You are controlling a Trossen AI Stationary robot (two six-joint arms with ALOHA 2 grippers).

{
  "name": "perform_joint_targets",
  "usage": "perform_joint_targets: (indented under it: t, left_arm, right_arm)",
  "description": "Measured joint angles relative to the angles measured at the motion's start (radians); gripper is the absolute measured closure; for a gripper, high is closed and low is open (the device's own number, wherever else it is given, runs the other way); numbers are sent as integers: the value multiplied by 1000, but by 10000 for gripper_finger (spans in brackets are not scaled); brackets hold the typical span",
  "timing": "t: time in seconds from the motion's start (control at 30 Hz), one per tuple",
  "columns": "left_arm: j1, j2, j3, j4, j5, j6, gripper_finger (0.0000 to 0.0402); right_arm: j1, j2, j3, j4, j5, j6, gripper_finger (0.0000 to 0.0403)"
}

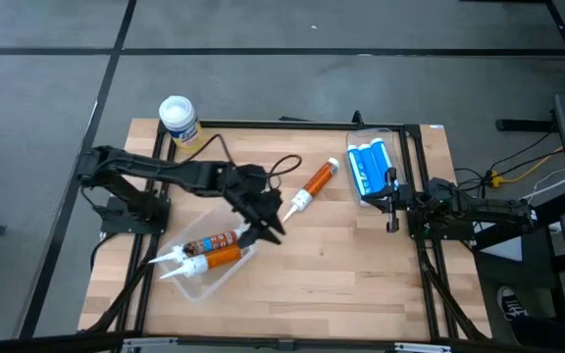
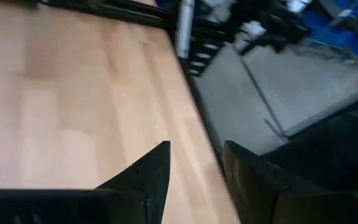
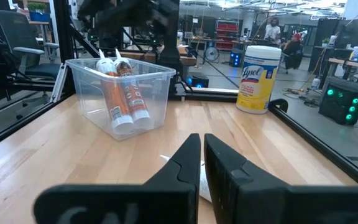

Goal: Pick & place silicon tubes, Sealant and Lysol wipes
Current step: Put the orange sealant into the transparent container

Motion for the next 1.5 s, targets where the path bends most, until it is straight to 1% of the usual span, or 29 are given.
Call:
perform_joint_targets:
  t: [0.13, 0.37, 0.5, 0.6, 0.7, 0.83, 1.07, 1.17, 1.23, 1.33, 1.43, 1.5]
  left_arm:
    - [42, 90, 93, -24, -74, 36, 256]
    - [129, 256, 280, -164, -272, 49, 256]
    - [162, 324, 334, -206, -371, 48, 256]
    - [182, 376, 362, -230, -428, -18, 256]
    - [207, 433, 385, -261, -445, -95, 256]
    - [234, 494, 394, -275, -456, -145, 256]
    - [251, 539, 394, -239, -513, -145, 256]
    - [259, 543, 394, -238, -515, -109, 252]
    - [267, 544, 394, -238, -512, -87, 245]
    - [277, 549, 394, -241, -502, -97, 226]
    - [288, 549, 394, -241, -463, -137, 197]
    - [293, 549, 394, -242, -454, -158, 174]
  right_arm:
    - [0, 0, 0, 0, 0, 0, 378]
    - [0, 0, 0, 0, 0, 0, 378]
    - [0, 0, 0, 0, 0, 0, 378]
    - [0, 0, 0, 0, 0, 0, 378]
    - [0, 0, 0, 0, 0, 0, 378]
    - [0, 0, 0, 0, 0, 0, 378]
    - [0, 0, 0, 0, 0, 0, 378]
    - [0, 0, 0, 0, 0, 0, 378]
    - [0, 0, 0, 0, 0, 0, 378]
    - [0, 0, 0, 0, 0, 0, 378]
    - [0, 0, 0, 0, 0, 0, 378]
    - [0, 0, 0, 0, 0, 0, 378]
